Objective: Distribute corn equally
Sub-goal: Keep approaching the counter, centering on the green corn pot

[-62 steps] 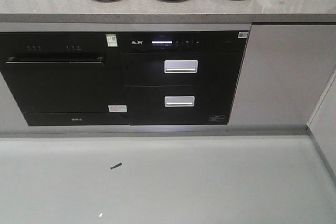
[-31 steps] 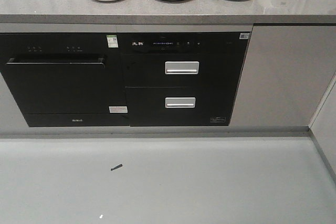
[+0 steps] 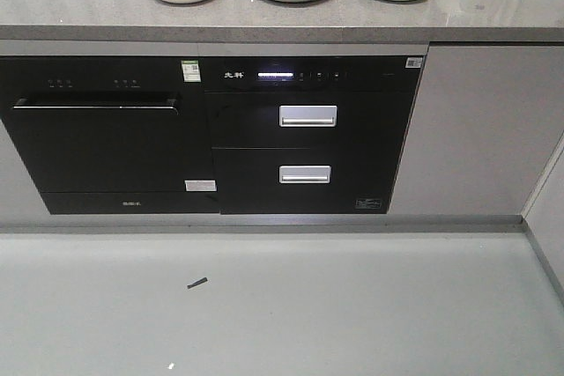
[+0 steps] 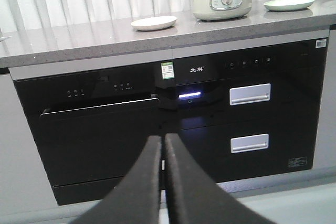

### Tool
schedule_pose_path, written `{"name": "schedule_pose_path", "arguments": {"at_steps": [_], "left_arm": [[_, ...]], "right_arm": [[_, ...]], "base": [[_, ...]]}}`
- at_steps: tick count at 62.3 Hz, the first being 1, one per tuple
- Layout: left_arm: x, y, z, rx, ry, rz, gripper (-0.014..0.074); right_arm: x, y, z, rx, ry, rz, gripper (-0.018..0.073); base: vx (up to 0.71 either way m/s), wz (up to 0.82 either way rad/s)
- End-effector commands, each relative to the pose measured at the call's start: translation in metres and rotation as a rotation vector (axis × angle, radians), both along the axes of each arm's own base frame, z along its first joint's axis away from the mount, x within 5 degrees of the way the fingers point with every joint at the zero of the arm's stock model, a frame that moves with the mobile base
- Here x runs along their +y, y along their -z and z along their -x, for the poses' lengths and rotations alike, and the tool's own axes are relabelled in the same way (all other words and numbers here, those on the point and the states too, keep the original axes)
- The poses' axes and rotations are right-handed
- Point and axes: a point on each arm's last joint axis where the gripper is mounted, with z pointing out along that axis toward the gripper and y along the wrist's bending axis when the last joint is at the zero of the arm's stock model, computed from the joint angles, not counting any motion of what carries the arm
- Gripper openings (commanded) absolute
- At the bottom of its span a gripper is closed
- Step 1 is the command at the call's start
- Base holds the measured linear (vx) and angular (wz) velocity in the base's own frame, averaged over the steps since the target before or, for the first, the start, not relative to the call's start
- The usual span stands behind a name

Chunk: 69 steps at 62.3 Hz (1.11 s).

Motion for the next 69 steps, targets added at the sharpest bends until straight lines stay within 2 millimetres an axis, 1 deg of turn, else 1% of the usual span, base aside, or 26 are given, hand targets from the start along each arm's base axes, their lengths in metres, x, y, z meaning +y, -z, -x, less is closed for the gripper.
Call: {"name": "schedule_pose_path", "arguments": {"at_steps": [1, 69], "left_arm": [[0.0009, -0.0059, 0.0009, -0.079, -0.010, 0.017, -0.0006], [0.0009, -0.0059, 0.0009, -0.079, -0.010, 0.017, -0.0006]], "right_arm": [[0.0001, -0.0041, 0.0007, -0.073, 0.002, 0.012, -0.0004], [0.0001, -0.0041, 0.0007, -0.073, 0.002, 0.012, -0.0004]], "base": [[0.02, 0.02], [0.04, 0.02]]}}
